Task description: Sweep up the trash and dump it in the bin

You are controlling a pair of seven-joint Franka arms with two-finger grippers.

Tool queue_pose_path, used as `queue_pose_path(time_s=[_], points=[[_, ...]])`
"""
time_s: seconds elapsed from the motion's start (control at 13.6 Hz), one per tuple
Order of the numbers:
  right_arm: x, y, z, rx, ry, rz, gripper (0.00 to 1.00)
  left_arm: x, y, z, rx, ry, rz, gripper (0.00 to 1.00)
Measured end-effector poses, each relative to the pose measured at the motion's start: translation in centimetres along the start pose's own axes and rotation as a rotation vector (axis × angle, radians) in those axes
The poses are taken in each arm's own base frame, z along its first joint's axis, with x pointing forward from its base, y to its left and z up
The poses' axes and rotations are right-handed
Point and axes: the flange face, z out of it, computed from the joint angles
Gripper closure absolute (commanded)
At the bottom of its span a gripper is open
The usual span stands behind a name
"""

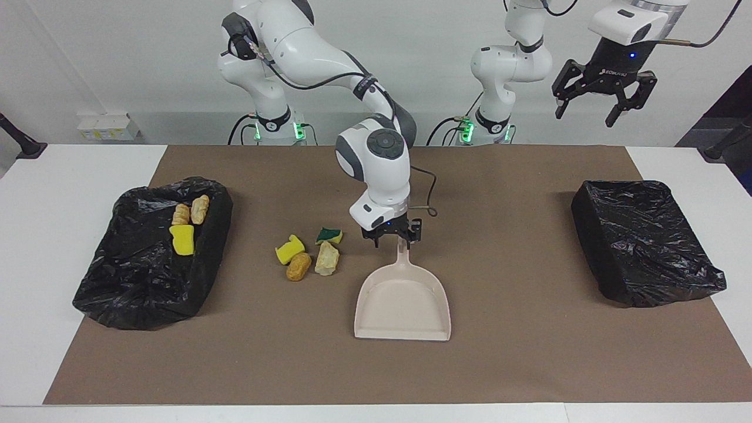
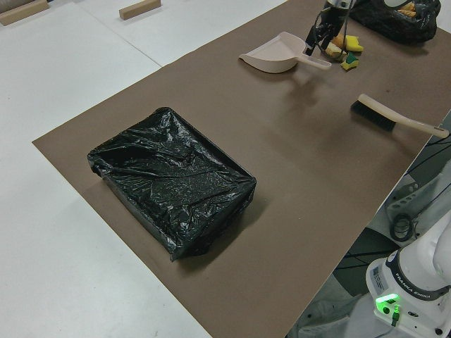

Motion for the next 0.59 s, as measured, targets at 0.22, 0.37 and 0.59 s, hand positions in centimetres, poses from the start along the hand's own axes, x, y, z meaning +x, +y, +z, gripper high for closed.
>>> queue_pose_path(time_s=[0.22, 0.37, 0.59], points=[[-2.4, 0.4, -5.2, -0.045, -0.035, -0.022, 0.0, 2.2, 1.8, 3.1, -0.009, -0.004, 0.038, 0.0], [-5.4, 0.4, -7.6, -0.054, -0.069, -0.037, 0.0, 4.5, 4.5, 6.5, -0.018, -0.009, 0.082, 0.0], [-12.4, 0.4, -8.1, -0.074, -0.146, -0.08, 0.0, 8.0, 10.6, 12.6, 0.003, -0.02, 0.101, 0.0]])
